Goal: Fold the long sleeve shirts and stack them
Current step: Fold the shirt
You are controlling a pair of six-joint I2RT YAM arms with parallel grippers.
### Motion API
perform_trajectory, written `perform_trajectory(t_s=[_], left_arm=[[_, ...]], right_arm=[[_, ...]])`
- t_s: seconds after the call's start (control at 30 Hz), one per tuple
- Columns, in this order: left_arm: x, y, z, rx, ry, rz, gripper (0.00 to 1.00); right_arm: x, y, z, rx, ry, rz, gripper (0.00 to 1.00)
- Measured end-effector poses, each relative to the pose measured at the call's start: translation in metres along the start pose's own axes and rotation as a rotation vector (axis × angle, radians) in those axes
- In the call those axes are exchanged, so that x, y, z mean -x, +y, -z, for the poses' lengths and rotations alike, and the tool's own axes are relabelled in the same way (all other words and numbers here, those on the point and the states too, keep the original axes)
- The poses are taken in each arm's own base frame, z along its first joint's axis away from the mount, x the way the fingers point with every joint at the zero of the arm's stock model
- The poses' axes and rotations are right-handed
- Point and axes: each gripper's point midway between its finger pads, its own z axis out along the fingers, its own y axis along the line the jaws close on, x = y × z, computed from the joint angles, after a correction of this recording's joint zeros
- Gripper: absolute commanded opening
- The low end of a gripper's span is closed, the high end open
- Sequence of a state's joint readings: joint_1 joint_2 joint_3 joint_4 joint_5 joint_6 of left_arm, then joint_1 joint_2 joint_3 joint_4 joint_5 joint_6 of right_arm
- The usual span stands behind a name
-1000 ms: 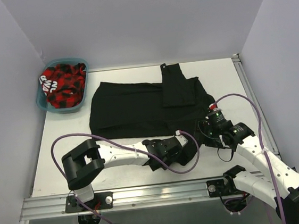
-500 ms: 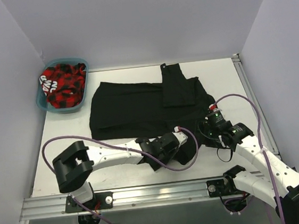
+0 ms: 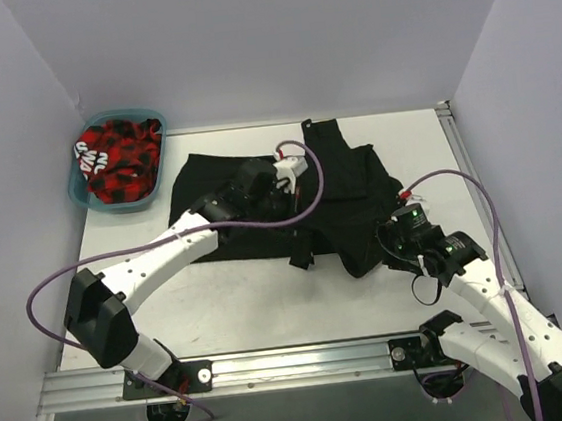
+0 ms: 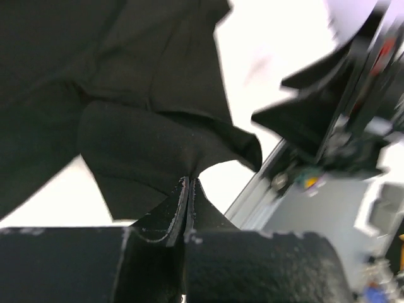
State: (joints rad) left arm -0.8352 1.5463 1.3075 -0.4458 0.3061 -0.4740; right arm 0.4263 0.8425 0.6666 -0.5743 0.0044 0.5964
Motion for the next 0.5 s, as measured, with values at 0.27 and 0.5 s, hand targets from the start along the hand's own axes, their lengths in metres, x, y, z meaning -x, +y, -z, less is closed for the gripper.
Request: perform_trajectory(t_s=[0.27, 0.5], left_arm=[[0.106, 0.014, 0.033, -0.125, -0.204, 0.168, 0.0], [0.153, 0.041, 0.022, -0.176, -0.269, 0.273, 0.0]], right_arm=[[0.019, 0.012, 0.005, 0.033, -0.031, 0.062, 0.86], [0.024, 0.028, -0.019, 0.082, 0.015, 0.179, 0.87]])
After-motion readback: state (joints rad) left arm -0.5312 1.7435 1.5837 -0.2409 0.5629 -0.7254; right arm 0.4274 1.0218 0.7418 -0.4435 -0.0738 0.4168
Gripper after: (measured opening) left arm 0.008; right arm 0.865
